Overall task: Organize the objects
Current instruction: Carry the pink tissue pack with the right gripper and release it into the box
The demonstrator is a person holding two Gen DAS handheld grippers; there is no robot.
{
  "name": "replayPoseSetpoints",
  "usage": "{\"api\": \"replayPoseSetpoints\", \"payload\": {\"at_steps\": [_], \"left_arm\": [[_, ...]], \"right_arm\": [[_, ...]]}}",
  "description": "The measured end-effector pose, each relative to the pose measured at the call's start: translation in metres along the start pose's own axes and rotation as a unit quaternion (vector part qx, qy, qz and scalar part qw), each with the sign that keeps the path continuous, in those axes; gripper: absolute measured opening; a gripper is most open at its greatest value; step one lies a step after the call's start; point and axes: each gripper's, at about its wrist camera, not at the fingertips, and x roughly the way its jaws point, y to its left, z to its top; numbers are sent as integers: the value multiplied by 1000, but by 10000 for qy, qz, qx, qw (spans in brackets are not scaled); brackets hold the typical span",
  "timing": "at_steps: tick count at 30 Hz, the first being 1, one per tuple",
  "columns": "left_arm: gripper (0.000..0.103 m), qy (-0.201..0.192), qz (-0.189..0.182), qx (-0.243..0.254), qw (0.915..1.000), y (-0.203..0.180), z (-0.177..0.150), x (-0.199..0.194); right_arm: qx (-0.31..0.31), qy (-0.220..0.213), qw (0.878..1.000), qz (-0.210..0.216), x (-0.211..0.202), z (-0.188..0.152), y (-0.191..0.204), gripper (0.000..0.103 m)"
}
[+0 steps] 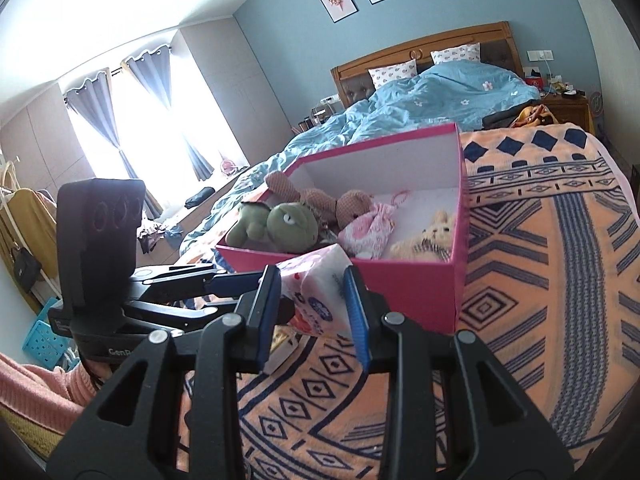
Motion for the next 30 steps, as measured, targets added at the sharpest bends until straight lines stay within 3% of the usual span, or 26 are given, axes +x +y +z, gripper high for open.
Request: {"api": "replayPoseSetpoints", "payload": {"at_steps": [19,30], "left_arm": [[40,-225,417,210,9987,9,48,6],[40,-25,605,117,9981,27,58,33]], "right_arm": [[-106,-250,9995,-138,19,50,-11,36],[310,66,9994,-135,52,59,-42,37]]}}
